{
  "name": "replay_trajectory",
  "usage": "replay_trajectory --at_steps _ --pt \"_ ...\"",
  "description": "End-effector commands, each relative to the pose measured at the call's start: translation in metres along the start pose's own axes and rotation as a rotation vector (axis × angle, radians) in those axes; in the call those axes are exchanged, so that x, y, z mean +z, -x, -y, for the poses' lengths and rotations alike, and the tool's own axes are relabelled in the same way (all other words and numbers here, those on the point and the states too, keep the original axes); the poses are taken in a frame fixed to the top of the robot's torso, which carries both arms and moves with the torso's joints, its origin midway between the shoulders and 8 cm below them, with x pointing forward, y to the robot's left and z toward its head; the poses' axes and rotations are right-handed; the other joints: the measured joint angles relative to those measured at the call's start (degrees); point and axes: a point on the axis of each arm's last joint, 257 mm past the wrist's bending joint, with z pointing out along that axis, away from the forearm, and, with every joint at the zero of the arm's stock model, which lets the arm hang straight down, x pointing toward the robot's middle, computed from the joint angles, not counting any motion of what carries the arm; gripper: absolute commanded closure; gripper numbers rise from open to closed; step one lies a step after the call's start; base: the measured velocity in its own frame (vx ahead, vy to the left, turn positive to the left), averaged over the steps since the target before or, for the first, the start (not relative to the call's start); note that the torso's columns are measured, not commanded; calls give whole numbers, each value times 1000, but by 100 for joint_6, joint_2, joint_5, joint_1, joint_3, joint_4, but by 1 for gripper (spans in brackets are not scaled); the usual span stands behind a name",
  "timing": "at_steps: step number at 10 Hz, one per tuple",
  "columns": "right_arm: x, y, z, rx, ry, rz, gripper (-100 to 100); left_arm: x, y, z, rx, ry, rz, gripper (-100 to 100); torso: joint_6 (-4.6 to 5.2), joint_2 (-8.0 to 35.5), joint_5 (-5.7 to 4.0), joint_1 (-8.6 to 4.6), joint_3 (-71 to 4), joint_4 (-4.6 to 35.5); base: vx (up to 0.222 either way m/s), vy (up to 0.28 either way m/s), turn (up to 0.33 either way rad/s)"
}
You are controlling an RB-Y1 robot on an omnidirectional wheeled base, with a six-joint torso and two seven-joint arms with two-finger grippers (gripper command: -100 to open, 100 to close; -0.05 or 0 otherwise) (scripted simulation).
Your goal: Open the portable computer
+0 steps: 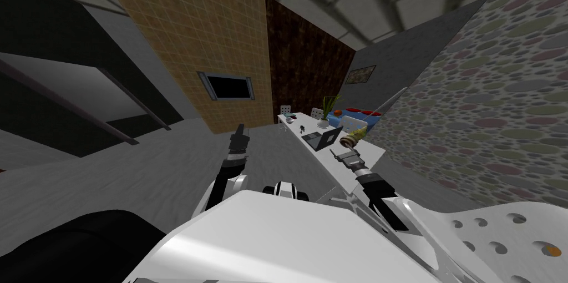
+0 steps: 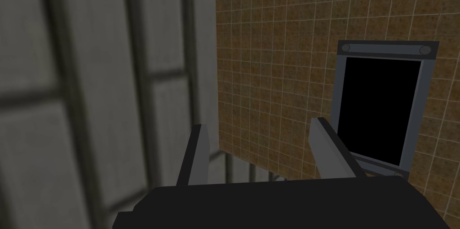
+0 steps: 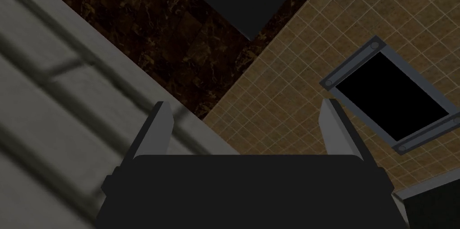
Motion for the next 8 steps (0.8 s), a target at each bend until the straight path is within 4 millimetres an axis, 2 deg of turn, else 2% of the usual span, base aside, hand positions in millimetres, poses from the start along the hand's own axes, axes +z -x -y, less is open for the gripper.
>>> replay_trajectory --at_steps 1,5,6,7,8 --pt "-2 -12 9 -116 23 -30 -100 0 0 0 0 0 0 0 -1 -9 -5 -15 -6 -3 181 103 -5" --pt "-5 -28 24 -299 62 -73 -100 0 0 0 0 0 0 0 -1 -17 -1 4 -10 -4 200 114 -13" --pt "-4 -25 21 -266 55 -66 -100 0 0 0 0 0 0 0 -1 -18 2 10 -12 -6 95 66 -5" --pt "-5 -24 29 -276 55 -69 -100 0 0 0 0 0 0 0 0 20 -5 -17 10 4 113 54 20" --pt "-4 -25 25 -275 56 -68 -100 0 0 0 0 0 0 0 0 11 -7 -19 9 5 71 32 4"
